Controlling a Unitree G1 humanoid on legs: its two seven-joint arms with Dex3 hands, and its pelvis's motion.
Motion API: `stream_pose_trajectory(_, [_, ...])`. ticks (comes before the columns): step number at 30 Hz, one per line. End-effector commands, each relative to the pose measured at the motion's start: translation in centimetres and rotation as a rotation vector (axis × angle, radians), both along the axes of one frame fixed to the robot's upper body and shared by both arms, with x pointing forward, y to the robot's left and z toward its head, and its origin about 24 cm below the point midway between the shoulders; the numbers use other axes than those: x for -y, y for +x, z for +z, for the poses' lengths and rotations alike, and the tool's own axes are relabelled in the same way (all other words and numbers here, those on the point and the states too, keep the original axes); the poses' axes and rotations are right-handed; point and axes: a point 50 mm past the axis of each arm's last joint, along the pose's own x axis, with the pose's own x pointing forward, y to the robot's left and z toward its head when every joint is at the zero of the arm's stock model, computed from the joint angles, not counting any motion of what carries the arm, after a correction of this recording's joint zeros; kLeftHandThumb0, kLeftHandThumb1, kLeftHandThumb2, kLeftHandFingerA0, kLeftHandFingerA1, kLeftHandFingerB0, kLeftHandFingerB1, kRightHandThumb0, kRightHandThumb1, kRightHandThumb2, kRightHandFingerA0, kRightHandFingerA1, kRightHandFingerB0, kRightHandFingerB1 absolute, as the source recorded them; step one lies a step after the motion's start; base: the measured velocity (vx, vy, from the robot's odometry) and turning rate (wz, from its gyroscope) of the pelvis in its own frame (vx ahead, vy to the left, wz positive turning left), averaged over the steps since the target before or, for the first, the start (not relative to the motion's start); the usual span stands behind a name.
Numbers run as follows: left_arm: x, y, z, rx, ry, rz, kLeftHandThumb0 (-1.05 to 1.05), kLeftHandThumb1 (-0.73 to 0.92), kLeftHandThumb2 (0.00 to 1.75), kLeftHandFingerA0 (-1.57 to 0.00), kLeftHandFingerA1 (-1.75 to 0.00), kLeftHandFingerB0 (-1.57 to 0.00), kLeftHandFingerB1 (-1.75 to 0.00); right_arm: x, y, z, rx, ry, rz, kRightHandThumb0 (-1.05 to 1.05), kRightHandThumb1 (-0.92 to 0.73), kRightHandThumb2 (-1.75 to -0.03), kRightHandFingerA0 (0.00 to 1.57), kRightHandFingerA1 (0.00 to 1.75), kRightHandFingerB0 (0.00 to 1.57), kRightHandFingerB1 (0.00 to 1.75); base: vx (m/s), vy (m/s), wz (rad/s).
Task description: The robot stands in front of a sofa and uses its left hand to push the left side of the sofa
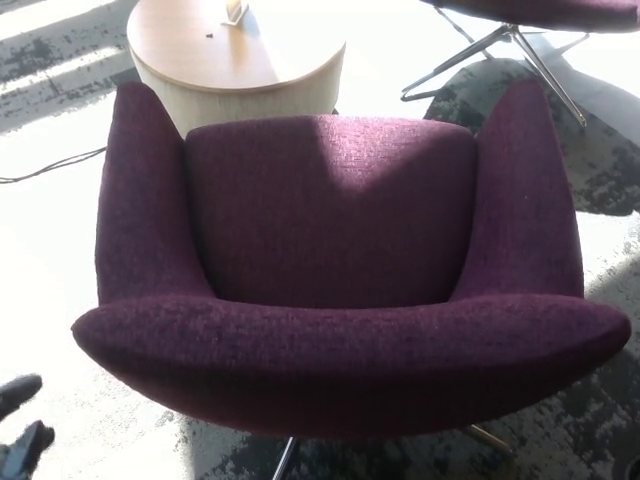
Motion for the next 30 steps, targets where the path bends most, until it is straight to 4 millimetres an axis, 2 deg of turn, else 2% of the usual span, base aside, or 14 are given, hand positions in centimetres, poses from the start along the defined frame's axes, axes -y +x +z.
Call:
stream_pose_trajectory(1, [1.6,-3.2,-2.4,-0.031,-0.049,0.022,-0.36,0.60,1.17,-0.07,-0.52,-0.01,-0.49,0.5,-1.1,-0.3,-0.023,-0.007,0.009,-0.66,-0.66,-0.61,0.83,0.51,0.74,0.44,0.00,0.000,0.00])
stream_pose_trajectory(2, [2.8,-4.5,-3.6,-0.069,-0.099,0.029,-0.78,0.72,1.08,-0.14,-0.53,-0.06,-0.46,0.4,-1.4,-0.4,-0.026,-0.004,0.004,-0.66,-0.66,-0.61,0.80,0.49,0.72,0.44,0.00,0.000,0.00])
stream_pose_trajectory(3, [3.7,-5.4,-4.3,-0.092,-0.141,0.038,-0.74,0.70,1.07,-0.11,-0.51,-0.04,-0.46,0.4,-1.6,-0.5,-0.029,-0.005,0.004,-0.66,-0.65,-0.61,0.80,0.49,0.73,0.44,0.00,0.000,0.00])
stream_pose_trajectory(5, [3.8,-5.6,-4.4,-0.094,-0.150,0.041,-0.74,0.70,1.07,-0.11,-0.51,-0.04,-0.46,0.4,-1.6,-0.5,-0.029,-0.005,0.004,-0.66,-0.65,-0.61,0.80,0.49,0.73,0.44,0.00,0.000,0.00])
stream_pose_trajectory(6, [4.8,-6.7,-5.4,-0.138,-0.202,0.066,-0.71,0.70,1.08,-0.05,-0.49,-0.04,-0.44,0.3,-1.7,-0.6,-0.033,-0.002,-0.002,-0.64,-0.66,-0.61,0.81,0.50,0.73,0.43,0.00,0.000,0.00])
stream_pose_trajectory(7, [4.9,-6.9,-5.5,-0.144,-0.218,0.074,-0.69,0.70,1.10,0.00,-0.48,-0.05,-0.42,0.4,-1.8,-0.6,-0.036,0.001,-0.002,-0.66,-0.65,-0.61,0.80,0.50,0.73,0.43,0.00,0.000,0.00])
stream_pose_trajectory(11, [5.0,-7.2,-5.7,-0.152,-0.245,0.085,-0.69,0.70,1.10,0.00,-0.48,-0.05,-0.42,0.5,-1.9,-0.6,-0.041,0.008,-0.003,-0.66,-0.65,-0.61,0.80,0.50,0.73,0.43,0.00,0.000,0.00])
stream_pose_trajectory(13, [5.1,-8.7,-6.5,-0.194,-0.307,0.141,-0.68,0.68,1.09,0.00,-0.47,-0.05,-0.41,0.3,-2.0,-0.6,-0.040,-0.005,0.018,-0.67,-0.67,-0.61,0.83,0.51,0.73,0.43,0.00,0.000,0.00])
stream_pose_trajectory(15, [5.0,-8.7,-6.5,-0.193,-0.309,0.141,-0.68,0.68,1.09,0.00,-0.47,-0.05,-0.41,0.3,-2.0,-0.6,-0.040,-0.006,0.018,-0.67,-0.67,-0.61,0.83,0.51,0.73,0.43,0.00,0.000,0.00])
stream_pose_trajectory(16, [4.9,-8.6,-6.5,-0.197,-0.310,0.147,-0.65,0.92,0.69,-0.08,-0.41,-0.06,-0.29,0.3,-1.8,-0.6,-0.038,-0.006,0.013,-0.65,-0.67,-0.61,0.84,0.51,0.75,0.44,0.00,0.000,0.00])
stream_pose_trajectory(30, [4.4,-8.3,-6.6,-0.213,-0.306,0.142,-0.63,0.89,0.66,-0.08,-0.42,-0.06,-0.31,0.2,-1.4,-0.6,-0.042,0.013,-0.001,-0.67,-0.63,-0.60,0.78,0.50,0.72,0.44,0.00,0.000,0.00])
